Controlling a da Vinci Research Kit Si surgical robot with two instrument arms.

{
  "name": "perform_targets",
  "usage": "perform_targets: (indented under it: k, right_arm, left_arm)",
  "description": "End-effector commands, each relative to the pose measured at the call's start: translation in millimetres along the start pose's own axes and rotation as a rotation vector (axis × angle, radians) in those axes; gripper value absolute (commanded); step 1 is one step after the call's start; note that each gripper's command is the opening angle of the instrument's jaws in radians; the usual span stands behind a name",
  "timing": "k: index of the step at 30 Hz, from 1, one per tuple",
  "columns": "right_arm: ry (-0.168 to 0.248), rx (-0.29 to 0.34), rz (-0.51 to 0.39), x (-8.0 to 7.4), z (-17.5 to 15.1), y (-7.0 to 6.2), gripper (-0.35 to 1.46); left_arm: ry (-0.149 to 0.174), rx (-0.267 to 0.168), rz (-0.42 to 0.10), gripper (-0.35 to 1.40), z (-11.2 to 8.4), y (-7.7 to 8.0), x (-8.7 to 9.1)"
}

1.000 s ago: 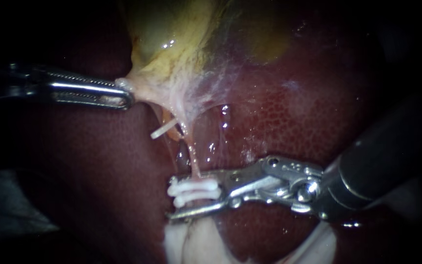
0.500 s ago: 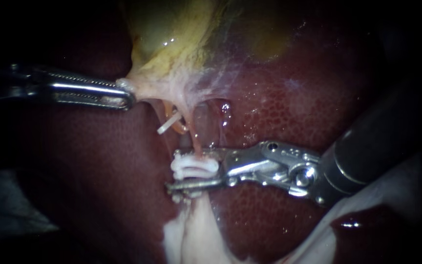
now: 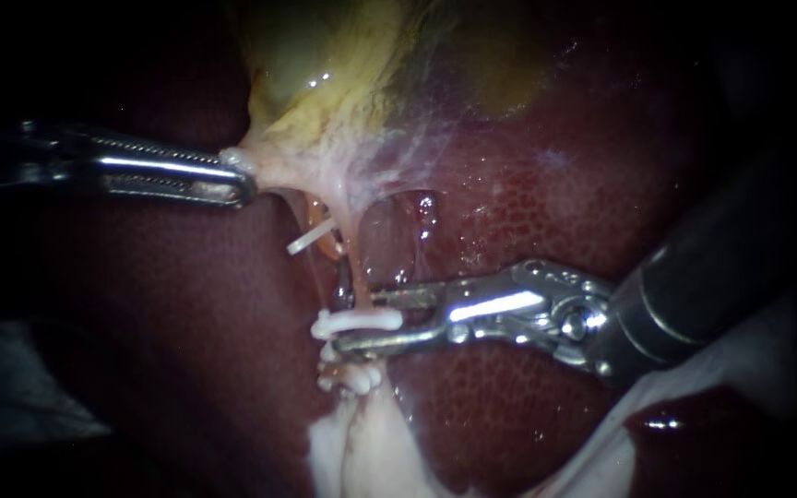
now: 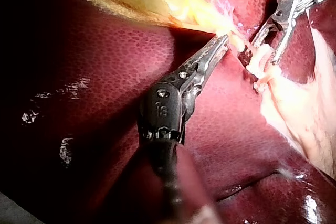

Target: Going back second clip right tube

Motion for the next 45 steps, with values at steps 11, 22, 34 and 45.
perform_targets:
  k: [11,22,34,45]
  right_arm:
    - [-0.066,-0.099,-0.394,2.4,-9.8,-1.9,0.50]
    - [-0.103,-0.123,-0.493,6.1,-14.8,-4.8,0.50]
    - [-0.129,-0.121,-0.518,5.8,-15.1,-5.2,0.50]
    - [-0.130,-0.114,-0.519,5.7,-15.3,-5.3,0.50]
  left_arm:
    - [0.000,-0.002,0.001,-0.35,-0.2,0.0,0.0]
    - [0.000,-0.002,0.001,-0.35,0.0,-0.3,-0.2]
    - [-0.004,-0.009,0.004,-0.35,5.7,-3.9,-3.3]
    - [-0.014,-0.010,0.007,-0.35,6.0,-3.8,-3.8]
